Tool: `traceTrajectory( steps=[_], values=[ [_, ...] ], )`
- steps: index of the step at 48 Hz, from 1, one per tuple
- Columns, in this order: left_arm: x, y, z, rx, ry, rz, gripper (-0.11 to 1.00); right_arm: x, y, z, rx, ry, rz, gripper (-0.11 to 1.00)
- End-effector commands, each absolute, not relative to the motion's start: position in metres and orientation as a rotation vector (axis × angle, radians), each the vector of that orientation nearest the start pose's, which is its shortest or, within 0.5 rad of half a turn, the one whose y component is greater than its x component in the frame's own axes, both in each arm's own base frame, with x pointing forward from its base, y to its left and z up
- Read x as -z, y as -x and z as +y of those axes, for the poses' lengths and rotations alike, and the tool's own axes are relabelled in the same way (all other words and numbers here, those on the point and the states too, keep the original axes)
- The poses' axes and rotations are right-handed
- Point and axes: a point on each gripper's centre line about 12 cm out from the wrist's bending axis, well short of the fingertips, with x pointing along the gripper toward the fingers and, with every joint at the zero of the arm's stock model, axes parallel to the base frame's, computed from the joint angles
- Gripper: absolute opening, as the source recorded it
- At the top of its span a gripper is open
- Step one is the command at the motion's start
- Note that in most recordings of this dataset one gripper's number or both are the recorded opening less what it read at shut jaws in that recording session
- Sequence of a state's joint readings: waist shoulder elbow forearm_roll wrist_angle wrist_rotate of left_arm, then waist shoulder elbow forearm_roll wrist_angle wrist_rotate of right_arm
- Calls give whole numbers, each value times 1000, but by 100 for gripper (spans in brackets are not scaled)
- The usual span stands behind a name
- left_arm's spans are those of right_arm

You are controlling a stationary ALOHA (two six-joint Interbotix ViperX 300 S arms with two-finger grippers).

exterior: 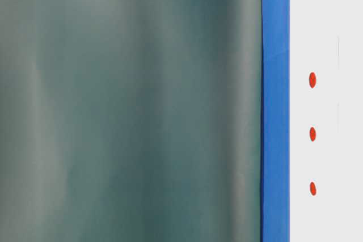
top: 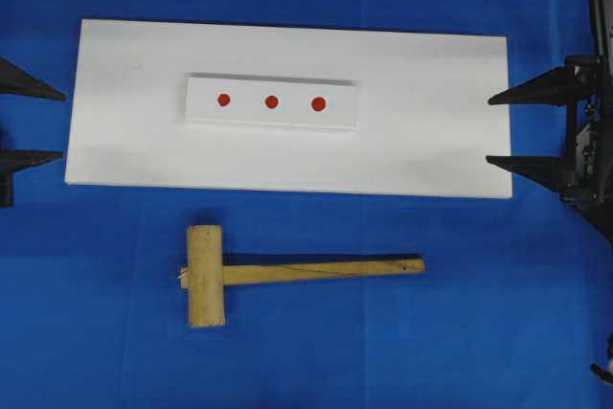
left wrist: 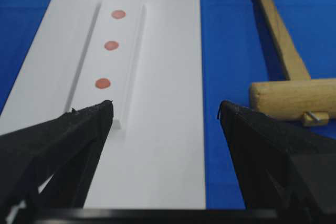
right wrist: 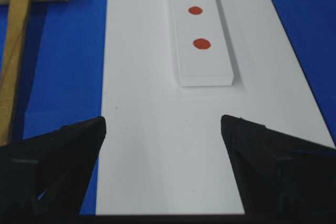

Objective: Hit the mark with a hammer.

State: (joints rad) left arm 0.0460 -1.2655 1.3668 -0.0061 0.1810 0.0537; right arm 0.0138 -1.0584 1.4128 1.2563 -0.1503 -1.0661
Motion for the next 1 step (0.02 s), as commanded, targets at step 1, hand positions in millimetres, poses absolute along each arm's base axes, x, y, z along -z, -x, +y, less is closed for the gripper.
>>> traceTrajectory(
  steps=[1],
  values=[
    [-214,-145,6,-35,-44,272,79,-190,-163,-16,165,-163,286,81]
  ],
)
